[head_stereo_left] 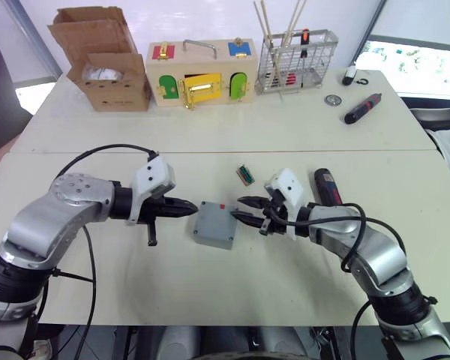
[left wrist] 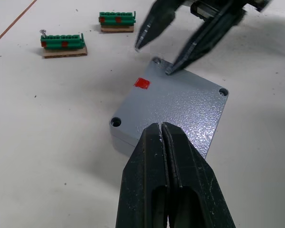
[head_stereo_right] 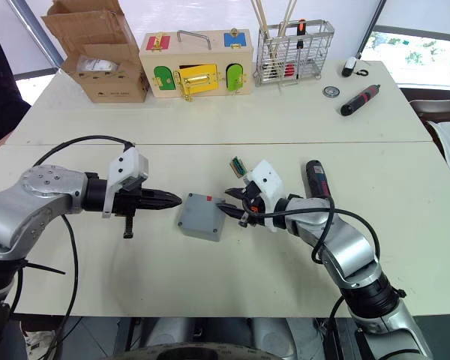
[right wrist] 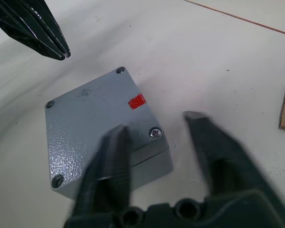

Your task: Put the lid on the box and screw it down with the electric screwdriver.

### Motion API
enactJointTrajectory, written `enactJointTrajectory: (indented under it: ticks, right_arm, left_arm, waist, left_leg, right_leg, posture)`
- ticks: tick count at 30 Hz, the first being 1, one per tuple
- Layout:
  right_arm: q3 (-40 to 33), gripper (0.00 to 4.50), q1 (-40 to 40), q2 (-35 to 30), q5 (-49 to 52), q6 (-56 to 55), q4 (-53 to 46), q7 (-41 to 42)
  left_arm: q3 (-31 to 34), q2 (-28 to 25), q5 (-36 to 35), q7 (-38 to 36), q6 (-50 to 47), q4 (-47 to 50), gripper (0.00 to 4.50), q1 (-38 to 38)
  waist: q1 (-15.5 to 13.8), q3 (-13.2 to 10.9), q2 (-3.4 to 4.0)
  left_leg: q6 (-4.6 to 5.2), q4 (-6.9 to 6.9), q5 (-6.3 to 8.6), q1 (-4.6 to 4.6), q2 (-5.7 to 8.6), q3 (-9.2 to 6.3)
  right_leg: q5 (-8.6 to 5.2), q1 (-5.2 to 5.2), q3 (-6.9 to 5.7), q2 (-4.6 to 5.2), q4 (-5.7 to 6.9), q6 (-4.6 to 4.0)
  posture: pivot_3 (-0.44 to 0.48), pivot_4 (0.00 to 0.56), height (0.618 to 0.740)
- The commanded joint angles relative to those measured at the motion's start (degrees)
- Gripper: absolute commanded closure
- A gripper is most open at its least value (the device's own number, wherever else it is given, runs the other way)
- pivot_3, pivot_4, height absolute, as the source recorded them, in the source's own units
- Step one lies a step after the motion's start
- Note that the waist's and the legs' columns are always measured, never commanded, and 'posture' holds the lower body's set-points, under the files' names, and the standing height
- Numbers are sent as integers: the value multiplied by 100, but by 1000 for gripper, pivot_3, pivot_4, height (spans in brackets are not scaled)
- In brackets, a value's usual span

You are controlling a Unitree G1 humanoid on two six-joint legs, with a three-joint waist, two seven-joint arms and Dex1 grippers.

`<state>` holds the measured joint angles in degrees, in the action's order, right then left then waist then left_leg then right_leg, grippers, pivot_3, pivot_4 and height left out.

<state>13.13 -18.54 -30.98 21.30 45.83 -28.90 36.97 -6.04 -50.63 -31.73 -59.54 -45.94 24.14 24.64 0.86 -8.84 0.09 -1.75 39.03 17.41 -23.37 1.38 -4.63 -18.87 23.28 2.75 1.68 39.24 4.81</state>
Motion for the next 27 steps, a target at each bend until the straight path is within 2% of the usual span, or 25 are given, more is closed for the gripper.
enactJointTrajectory:
  ticks: [1, 3, 8, 11, 12, 17, 20, 23, 27]
  right_arm:
    - [-249, 764, -159, -46, 81, -18, -215, -2]
    - [-445, 229, -231, -89, 233, 129, -336, 5]
    - [-1943, 229, -697, -119, 1419, 1126, -629, -208]
    - [-2671, 229, -1002, -793, 1778, 1951, -598, -245]
    - [-2825, 109, -1060, -1090, 1770, 2130, -550, -257]
    - [-3336, 109, -1231, -2383, 2424, 3757, -469, -15]
    - [-3159, 109, -1182, -3018, 2643, 4594, 90, -272]
    - [-2735, 109, -1023, -3587, 3245, 4667, 612, -256]
    - [-1220, 109, -1387, -4610, 3510, 4667, 1315, 503]
  left_arm:
    - [-21, 20, 17, -9, 30, 66, 4500, 144]
    - [-52, 46, 25, -47, 62, 30, 4500, 194]
    - [-134, 326, -112, -162, 109, -98, 4500, 511]
    - [-250, 481, -95, -325, 229, -152, 4500, 694]
    - [-304, 537, -71, -379, 293, -160, 4500, 742]
    - [-656, 836, -22, -656, 596, -66, 4500, 862]
    - [-855, 1094, 83, -642, 752, -121, 4500, 885]
    - [-955, 1317, 183, -591, 889, -257, 4500, 858]
    - [-1148, 1625, 445, -422, 1142, -361, 4500, 678]
  waist:
    - [-2, 0, 0]
    - [-4, 0, 0]
    - [-13, 0, 0]
    - [-26, 0, 0]
    - [-30, 0, 0]
    - [-14, 0, 0]
    - [-15, 0, 0]
    - [-24, 0, -1]
    - [-14, 0, 4]
  left_leg:
    - [0, 0, 0, 0, 0, 0]
    - [0, 1, 0, 0, 0, 0]
    - [0, 4, 0, -1, 1, 0]
    - [0, 4, 0, -1, 2, -1]
    - [1, 3, 1, -1, 2, -2]
    - [5, 0, 3, -2, 2, 4]
    - [10, 2, 5, -1, -2, 4]
    - [11, 6, 6, 0, -1, 12]
    - [18, 9, 10, 0, -2, 17]
  right_leg:
    - [0, 0, 0, 0, 0, 0]
    - [0, 0, 0, 0, 0, 0]
    - [0, -2, 0, 2, 1, 0]
    - [0, -3, -2, 2, 0, 0]
    - [0, -6, -3, 3, -2, 0]
    - [0, -5, 2, 3, -4, 0]
    - [0, -6, 2, 0, -4, 0]
    - [0, -9, 7, 2, -4, 0]
    - [0, -8, 8, 1, -5, 0]
  posture:
    - [0, 150, 740]
    - [0, 150, 740]
    - [0, 150, 740]
    - [0, 150, 740]
    - [0, 150, 740]
    - [0, 150, 740]
    - [0, 150, 740]
    - [0, 150, 740]
    - [0, 150, 740]
